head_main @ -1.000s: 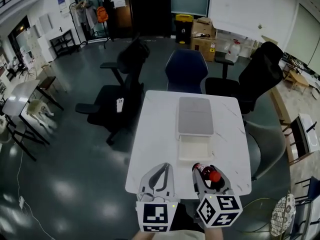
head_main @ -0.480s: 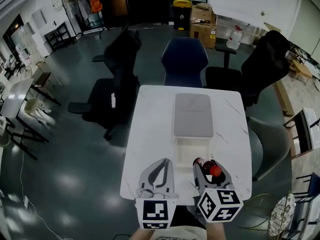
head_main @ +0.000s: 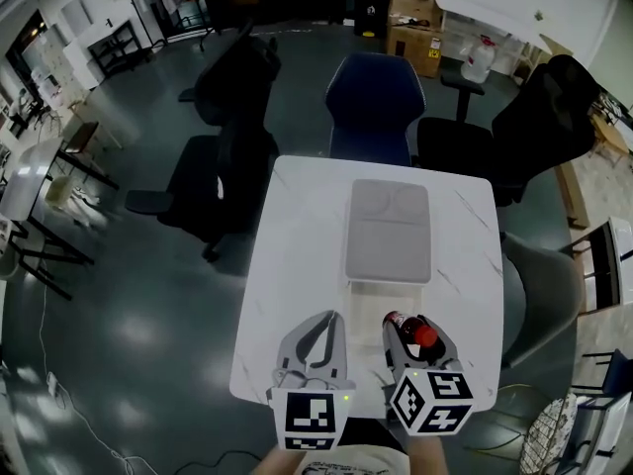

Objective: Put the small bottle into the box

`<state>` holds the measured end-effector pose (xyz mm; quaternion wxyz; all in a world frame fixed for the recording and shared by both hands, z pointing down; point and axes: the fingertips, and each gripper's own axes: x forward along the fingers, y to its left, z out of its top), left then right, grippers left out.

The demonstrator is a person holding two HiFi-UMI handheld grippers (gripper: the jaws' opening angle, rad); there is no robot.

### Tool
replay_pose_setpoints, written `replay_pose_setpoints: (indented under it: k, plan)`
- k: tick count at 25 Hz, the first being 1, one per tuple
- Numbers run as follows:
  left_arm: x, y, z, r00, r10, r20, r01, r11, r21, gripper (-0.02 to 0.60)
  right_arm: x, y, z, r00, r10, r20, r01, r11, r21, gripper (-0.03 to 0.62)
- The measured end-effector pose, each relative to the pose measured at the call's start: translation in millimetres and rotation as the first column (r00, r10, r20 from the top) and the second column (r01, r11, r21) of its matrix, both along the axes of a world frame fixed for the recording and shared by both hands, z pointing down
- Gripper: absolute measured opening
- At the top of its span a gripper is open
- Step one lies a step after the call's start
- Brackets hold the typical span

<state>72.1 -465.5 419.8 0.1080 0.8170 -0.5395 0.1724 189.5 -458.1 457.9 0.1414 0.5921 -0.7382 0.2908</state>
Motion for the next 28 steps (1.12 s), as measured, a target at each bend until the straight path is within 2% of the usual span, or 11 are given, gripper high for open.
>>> replay_pose_setpoints:
  k: [16,28]
  plan:
    - [11,-34,64,1.0,-0.004,-0.01,0.002,0.988,-0.156,0.02,6,-31,63,0.999,-0.024,-0.023,0.021,0.989,-0.145,0.23]
    - [19,-49,100,1.0,0.03,-0.003,-0.03,0.974,-0.222,0.02,5,-45,106,0.995,-0.069,-0.076,0.05,0.972,-0.229,0.23]
